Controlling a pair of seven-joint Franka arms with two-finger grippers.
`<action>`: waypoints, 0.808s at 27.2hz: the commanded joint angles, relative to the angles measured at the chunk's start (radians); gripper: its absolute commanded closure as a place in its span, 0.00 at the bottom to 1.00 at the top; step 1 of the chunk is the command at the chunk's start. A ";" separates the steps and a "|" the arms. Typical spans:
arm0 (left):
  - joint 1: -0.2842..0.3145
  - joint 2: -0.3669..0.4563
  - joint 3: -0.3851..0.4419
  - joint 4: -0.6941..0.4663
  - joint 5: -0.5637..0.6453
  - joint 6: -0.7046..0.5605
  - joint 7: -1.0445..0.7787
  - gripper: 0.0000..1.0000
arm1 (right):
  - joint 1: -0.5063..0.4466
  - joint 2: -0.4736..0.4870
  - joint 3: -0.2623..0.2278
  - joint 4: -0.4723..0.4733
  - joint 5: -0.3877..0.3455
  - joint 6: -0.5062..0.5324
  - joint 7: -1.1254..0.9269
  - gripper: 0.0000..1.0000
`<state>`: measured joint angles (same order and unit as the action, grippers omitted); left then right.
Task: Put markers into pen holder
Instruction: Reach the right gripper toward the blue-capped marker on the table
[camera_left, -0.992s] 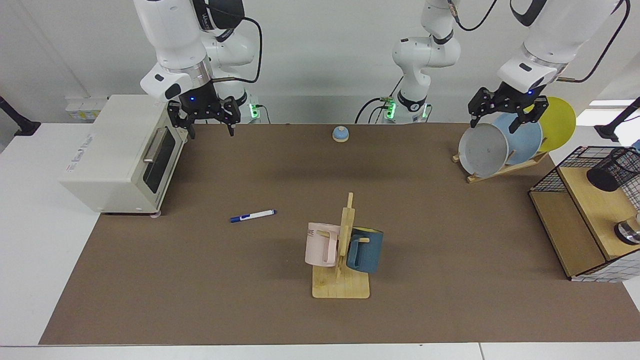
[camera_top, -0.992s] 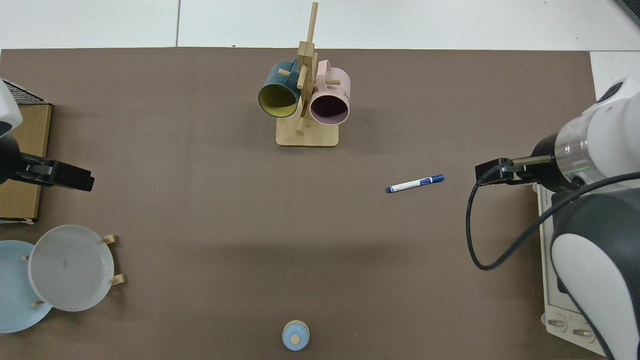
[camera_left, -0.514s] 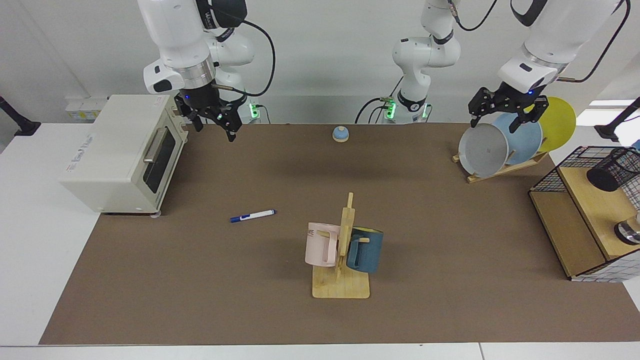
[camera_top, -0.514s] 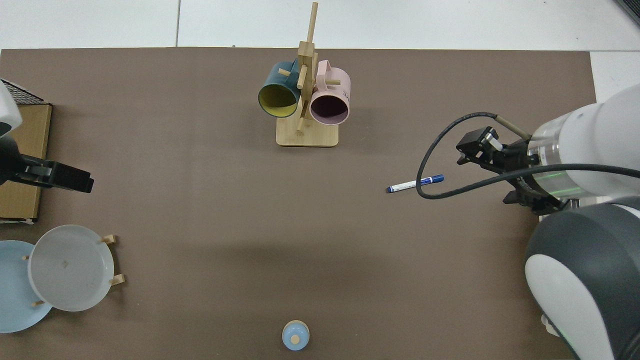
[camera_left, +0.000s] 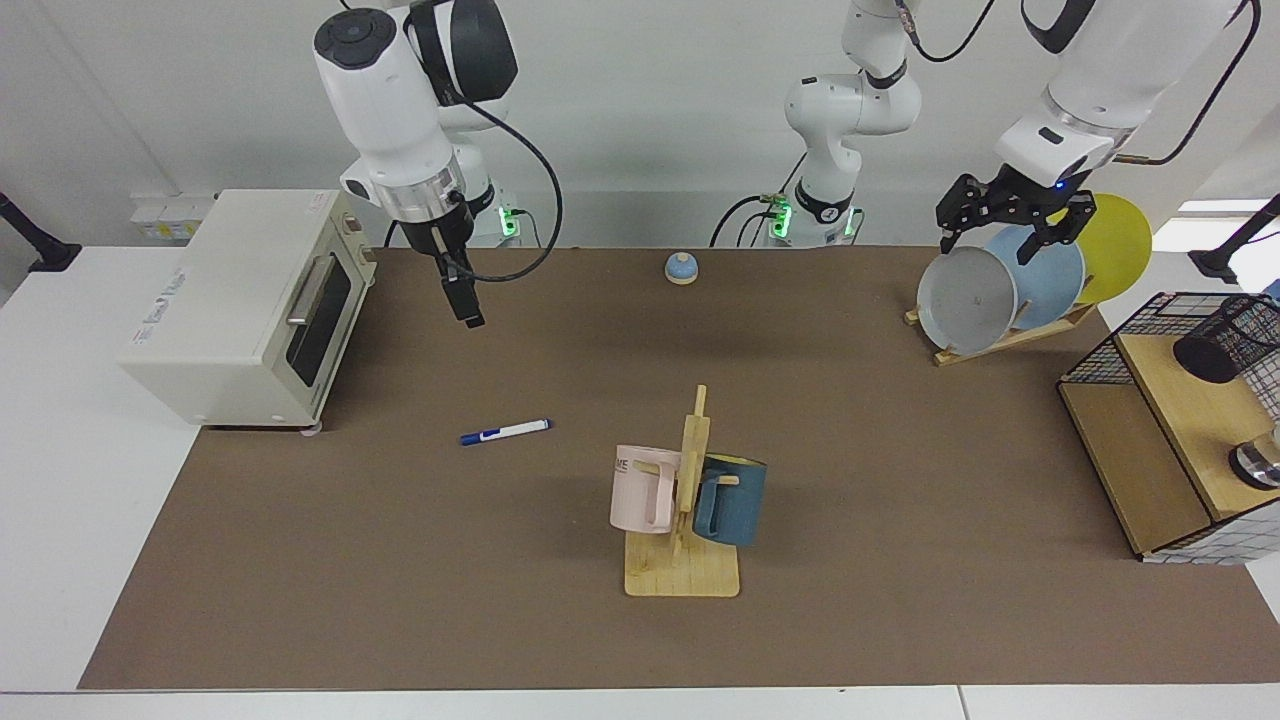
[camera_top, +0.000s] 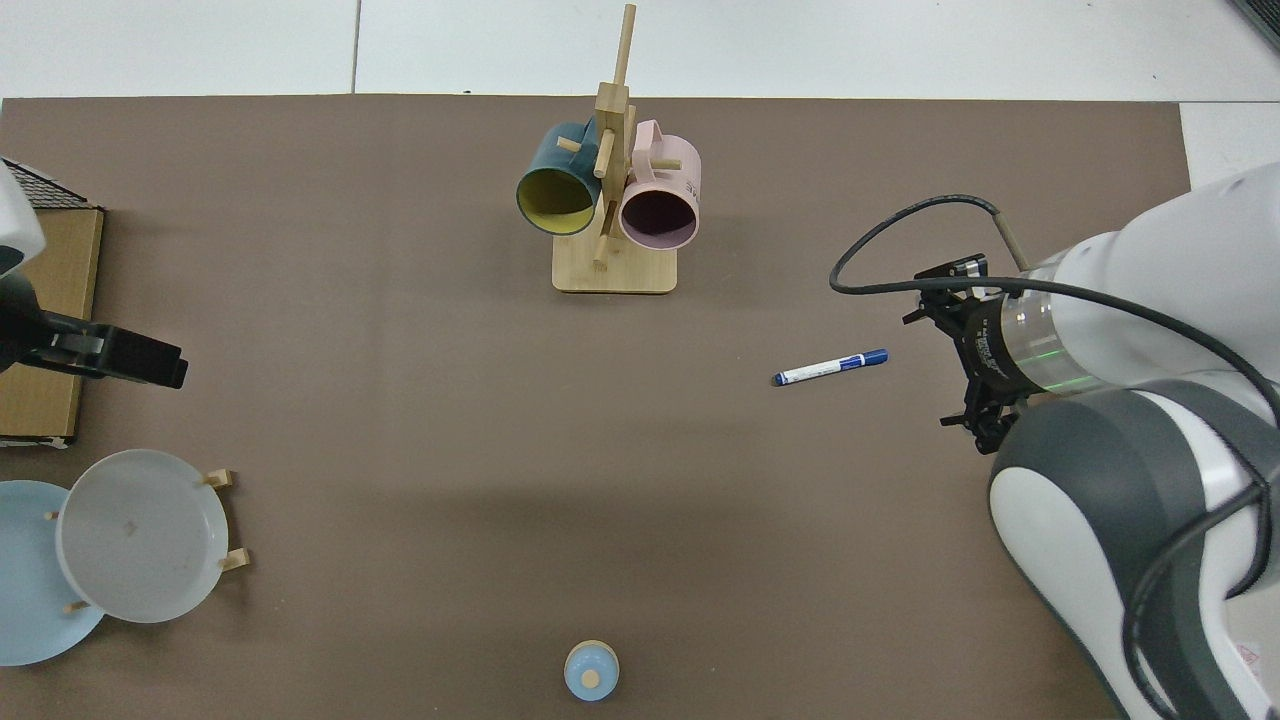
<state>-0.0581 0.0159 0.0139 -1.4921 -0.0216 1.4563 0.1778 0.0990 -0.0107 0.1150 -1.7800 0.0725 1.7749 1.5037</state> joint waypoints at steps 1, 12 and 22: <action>0.015 -0.016 -0.009 -0.014 -0.004 -0.013 -0.009 0.00 | -0.031 0.000 0.005 -0.111 0.015 0.103 0.049 0.02; 0.014 -0.040 -0.009 -0.053 -0.004 -0.011 -0.011 0.00 | -0.045 0.092 0.005 -0.220 0.010 0.283 0.046 0.02; 0.014 -0.040 -0.009 -0.053 -0.004 -0.011 -0.011 0.00 | -0.042 0.155 0.005 -0.309 0.009 0.442 0.036 0.02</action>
<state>-0.0580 0.0037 0.0139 -1.5133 -0.0216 1.4491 0.1768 0.0674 0.1185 0.1089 -2.0618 0.0725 2.1478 1.5330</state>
